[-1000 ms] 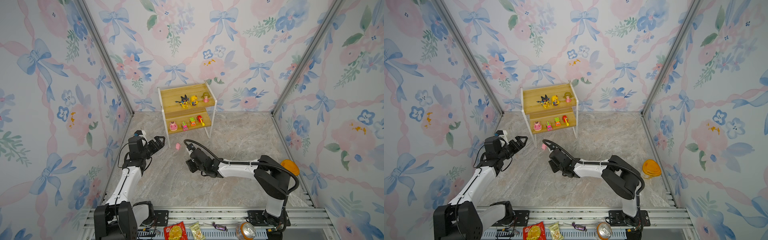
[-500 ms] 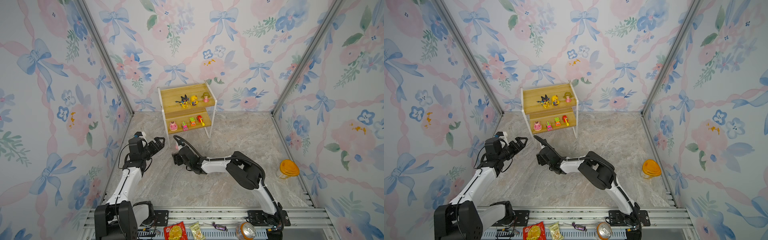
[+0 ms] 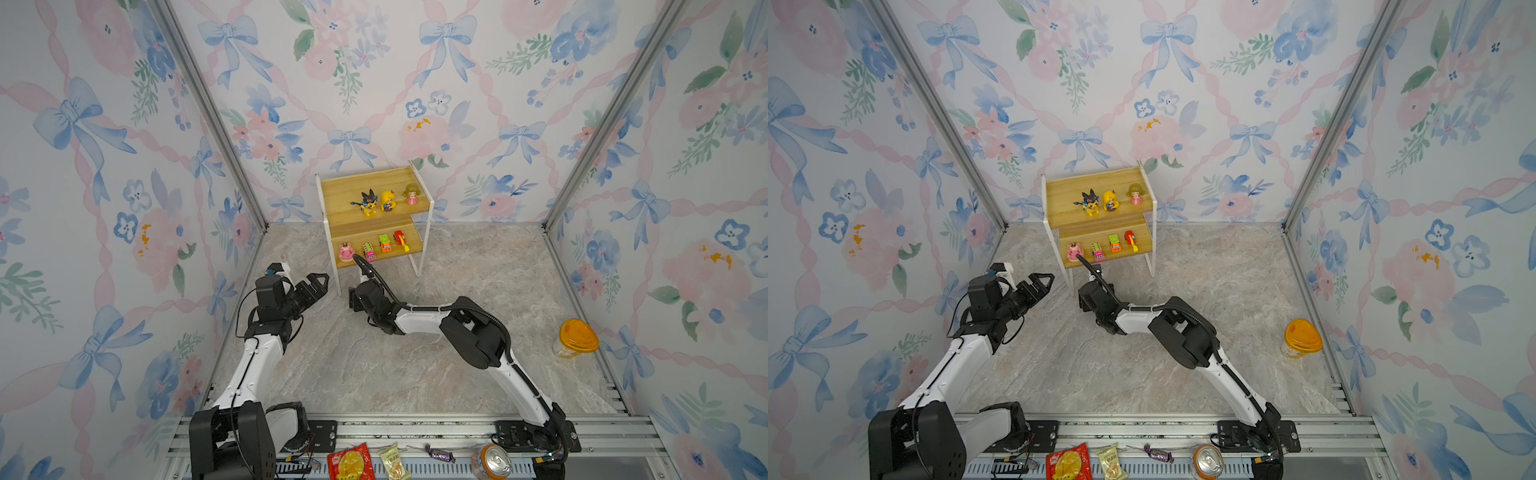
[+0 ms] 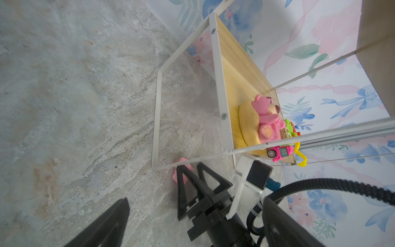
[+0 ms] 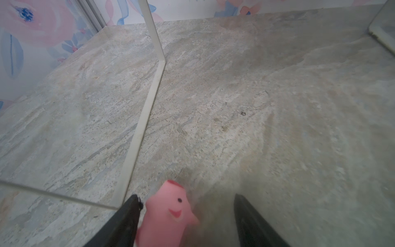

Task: Place and organize the plastic toys onto the shelf
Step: 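Close the right gripper on the pink pig, then drag the pink pig with the right gripper toward the left gripper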

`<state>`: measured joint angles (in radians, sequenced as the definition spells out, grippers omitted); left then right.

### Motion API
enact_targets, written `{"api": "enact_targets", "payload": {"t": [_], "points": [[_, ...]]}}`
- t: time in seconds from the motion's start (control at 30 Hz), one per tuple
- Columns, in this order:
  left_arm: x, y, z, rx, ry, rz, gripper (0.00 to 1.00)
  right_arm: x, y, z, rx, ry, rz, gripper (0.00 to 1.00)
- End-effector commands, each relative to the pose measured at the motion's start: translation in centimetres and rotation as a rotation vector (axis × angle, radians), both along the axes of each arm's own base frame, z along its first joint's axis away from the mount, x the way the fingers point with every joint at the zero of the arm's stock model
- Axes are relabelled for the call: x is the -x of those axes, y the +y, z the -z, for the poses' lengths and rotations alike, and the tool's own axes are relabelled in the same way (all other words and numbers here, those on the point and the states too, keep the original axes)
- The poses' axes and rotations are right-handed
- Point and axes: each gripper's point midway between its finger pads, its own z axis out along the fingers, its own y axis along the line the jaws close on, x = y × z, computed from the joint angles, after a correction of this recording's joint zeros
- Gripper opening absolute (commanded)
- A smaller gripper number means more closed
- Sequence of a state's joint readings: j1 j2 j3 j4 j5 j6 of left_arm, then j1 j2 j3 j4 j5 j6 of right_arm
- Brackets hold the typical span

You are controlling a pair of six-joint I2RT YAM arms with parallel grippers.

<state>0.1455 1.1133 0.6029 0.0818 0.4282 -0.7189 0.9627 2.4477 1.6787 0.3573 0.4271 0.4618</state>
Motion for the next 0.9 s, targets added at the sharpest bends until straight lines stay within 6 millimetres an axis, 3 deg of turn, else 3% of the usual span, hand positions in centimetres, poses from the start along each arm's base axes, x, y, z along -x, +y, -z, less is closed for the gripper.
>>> {"api": "enact_targets", "payload": {"t": [0.0,0.3,0.5,0.67,0.77,0.87], "points": [[0.2,0.0,0.2,0.018,-0.005,0.0,0.98,-0.5,-0.1,1.4,0.006,0.035,0.032,0.71],[0.2,0.2,0.2,0.022,-0.007,-0.005,0.98,-0.4,0.2,1.4,0.004,0.038,0.02,0.35],[0.2,0.2,0.2,0.024,-0.007,-0.004,0.98,1.3,-0.2,-2.2,-0.043,-0.056,-0.02,0.3],[0.3,0.3,0.2,0.025,-0.008,-0.005,0.98,5.1,-2.5,-3.3,0.003,-0.075,-0.065,0.28],[0.2,0.3,0.3,0.027,-0.005,-0.005,0.98,8.4,-4.2,-2.6,0.074,-0.049,-0.128,0.28],[0.2,0.2,0.3,0.026,-0.006,-0.004,0.98,12.5,-6.0,-0.5,0.193,-0.004,-0.221,0.27]]}}
